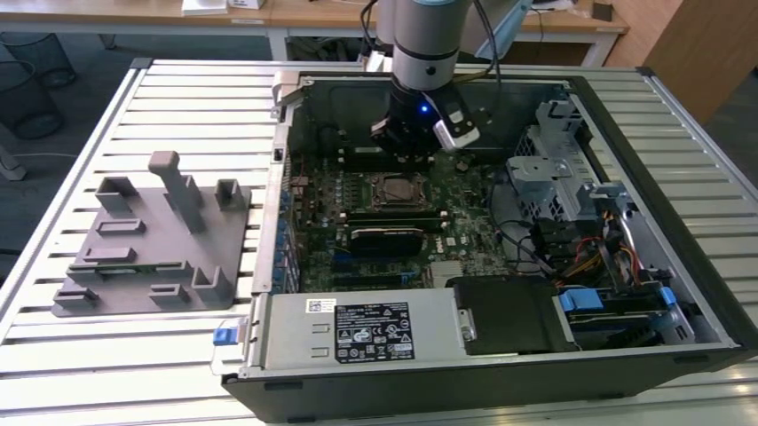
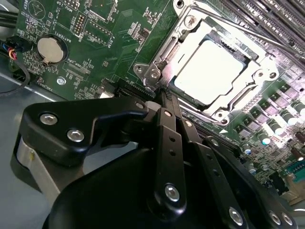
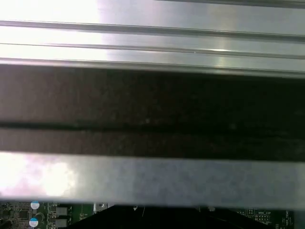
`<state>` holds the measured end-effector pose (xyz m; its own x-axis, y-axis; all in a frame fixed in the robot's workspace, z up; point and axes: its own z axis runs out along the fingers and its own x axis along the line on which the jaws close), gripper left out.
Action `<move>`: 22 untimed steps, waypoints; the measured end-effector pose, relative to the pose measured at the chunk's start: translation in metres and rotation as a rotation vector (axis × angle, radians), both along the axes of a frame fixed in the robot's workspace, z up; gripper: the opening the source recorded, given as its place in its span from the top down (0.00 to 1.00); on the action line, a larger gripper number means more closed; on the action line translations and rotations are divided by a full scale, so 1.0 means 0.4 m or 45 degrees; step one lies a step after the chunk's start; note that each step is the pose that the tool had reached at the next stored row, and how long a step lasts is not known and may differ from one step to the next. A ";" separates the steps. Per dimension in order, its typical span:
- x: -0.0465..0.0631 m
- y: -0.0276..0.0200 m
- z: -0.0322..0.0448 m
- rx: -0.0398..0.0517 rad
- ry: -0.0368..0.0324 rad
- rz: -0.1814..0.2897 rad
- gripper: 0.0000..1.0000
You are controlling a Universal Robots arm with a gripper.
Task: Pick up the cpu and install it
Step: 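Install the second cpu locking lever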
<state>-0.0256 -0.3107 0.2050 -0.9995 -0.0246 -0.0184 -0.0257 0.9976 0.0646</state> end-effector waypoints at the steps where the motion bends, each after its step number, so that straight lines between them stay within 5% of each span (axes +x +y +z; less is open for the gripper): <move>1: 0.000 -0.001 0.000 0.000 0.0000 0.000 0.89; 16: 0.000 -0.033 0.001 0.000 0.0000 0.000 0.89; 22: 0.000 -0.034 0.045 0.002 -0.0002 0.000 0.89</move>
